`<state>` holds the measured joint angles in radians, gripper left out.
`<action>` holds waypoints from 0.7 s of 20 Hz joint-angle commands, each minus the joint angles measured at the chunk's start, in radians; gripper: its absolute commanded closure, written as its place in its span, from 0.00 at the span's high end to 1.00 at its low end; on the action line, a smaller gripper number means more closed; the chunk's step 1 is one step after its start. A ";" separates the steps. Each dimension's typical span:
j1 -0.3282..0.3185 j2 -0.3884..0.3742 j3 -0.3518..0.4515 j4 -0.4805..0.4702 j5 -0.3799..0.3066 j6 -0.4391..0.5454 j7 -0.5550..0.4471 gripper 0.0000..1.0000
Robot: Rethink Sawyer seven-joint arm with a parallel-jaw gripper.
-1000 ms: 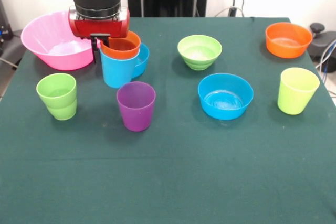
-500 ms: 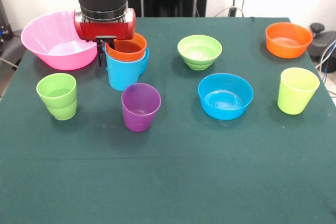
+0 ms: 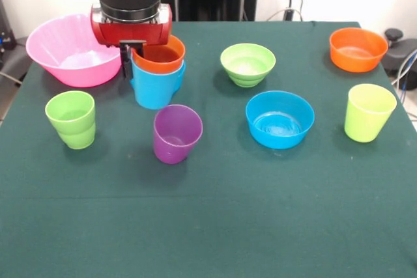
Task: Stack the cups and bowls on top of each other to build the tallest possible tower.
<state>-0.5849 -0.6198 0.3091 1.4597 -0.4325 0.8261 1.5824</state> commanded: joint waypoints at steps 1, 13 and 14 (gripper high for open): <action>0.018 0.005 0.035 -0.033 -0.059 0.093 -0.145 0.00; -0.019 0.013 0.026 0.015 -0.077 0.050 -0.154 0.00; -0.020 0.020 0.030 0.014 -0.077 0.038 -0.152 0.00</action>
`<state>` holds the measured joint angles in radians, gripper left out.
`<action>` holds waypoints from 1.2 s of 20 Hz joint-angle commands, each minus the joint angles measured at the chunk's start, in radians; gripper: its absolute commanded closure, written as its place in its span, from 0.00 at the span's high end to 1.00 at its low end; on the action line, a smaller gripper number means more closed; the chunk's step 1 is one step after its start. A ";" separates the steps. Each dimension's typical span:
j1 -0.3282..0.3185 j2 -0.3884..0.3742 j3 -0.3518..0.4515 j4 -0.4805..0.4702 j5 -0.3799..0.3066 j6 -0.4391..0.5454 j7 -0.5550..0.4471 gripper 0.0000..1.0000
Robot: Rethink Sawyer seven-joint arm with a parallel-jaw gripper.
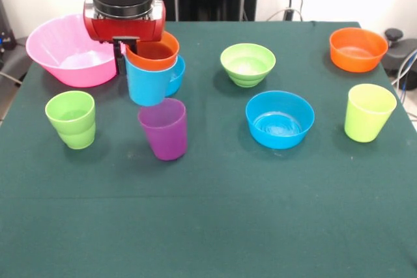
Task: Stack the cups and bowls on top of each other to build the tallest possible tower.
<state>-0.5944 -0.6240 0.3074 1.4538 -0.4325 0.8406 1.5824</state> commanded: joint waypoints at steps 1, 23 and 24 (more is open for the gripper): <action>-0.012 0.033 0.037 0.019 -0.077 0.005 -0.147 0.00; 0.035 0.074 0.032 0.032 -0.080 -0.107 -0.046 0.00; 0.037 0.076 0.031 0.032 -0.082 -0.113 -0.045 0.00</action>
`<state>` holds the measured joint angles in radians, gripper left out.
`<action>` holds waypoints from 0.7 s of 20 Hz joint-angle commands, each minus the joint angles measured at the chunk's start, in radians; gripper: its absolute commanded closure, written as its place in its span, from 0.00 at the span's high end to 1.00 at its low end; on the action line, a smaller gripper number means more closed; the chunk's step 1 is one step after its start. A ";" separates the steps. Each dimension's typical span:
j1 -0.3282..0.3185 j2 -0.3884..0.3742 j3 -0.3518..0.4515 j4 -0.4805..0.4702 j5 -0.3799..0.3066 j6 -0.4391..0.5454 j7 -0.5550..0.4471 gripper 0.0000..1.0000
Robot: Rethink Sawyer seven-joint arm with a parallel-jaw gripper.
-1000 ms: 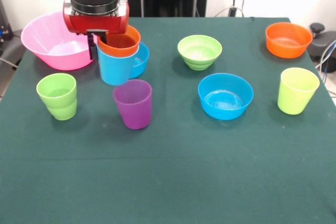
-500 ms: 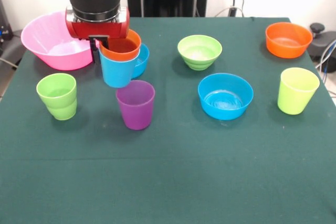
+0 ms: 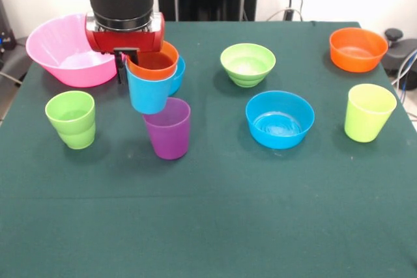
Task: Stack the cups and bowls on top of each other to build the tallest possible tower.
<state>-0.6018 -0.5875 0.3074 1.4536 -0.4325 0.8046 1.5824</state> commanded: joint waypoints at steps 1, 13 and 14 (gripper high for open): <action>0.045 0.041 0.027 0.038 -0.086 -0.091 -0.039 0.00; 0.060 0.065 0.033 -0.007 -0.067 -0.069 -0.037 0.00; 0.062 0.066 0.031 -0.004 -0.066 -0.075 -0.029 0.00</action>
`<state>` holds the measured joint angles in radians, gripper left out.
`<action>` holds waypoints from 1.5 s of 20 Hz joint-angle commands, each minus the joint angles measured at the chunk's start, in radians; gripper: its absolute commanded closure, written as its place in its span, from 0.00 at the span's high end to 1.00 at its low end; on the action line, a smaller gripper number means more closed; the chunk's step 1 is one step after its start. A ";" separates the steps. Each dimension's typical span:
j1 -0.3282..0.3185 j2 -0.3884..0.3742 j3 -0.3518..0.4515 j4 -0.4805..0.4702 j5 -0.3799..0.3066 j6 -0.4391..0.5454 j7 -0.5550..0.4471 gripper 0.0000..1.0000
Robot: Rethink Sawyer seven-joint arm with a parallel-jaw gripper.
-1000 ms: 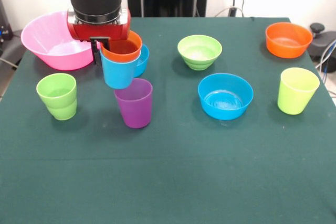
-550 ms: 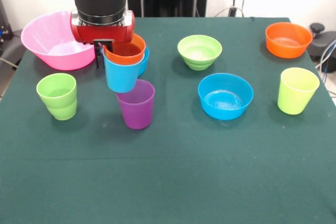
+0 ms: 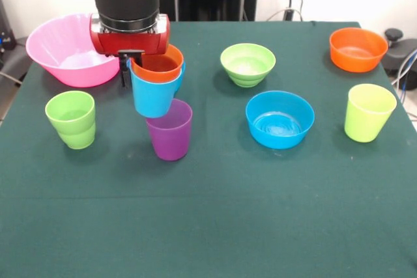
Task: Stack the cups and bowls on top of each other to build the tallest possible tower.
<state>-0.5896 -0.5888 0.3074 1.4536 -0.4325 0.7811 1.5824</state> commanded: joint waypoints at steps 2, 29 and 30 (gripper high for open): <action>0.056 0.064 0.029 -0.005 -0.065 -0.054 -0.022 0.00; 0.049 0.088 0.022 0.007 -0.077 -0.137 -0.056 0.00; 0.049 0.092 0.023 -0.001 -0.076 -0.134 -0.061 0.00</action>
<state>-0.5474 -0.5849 0.3074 1.4634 -0.4325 0.6642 1.5824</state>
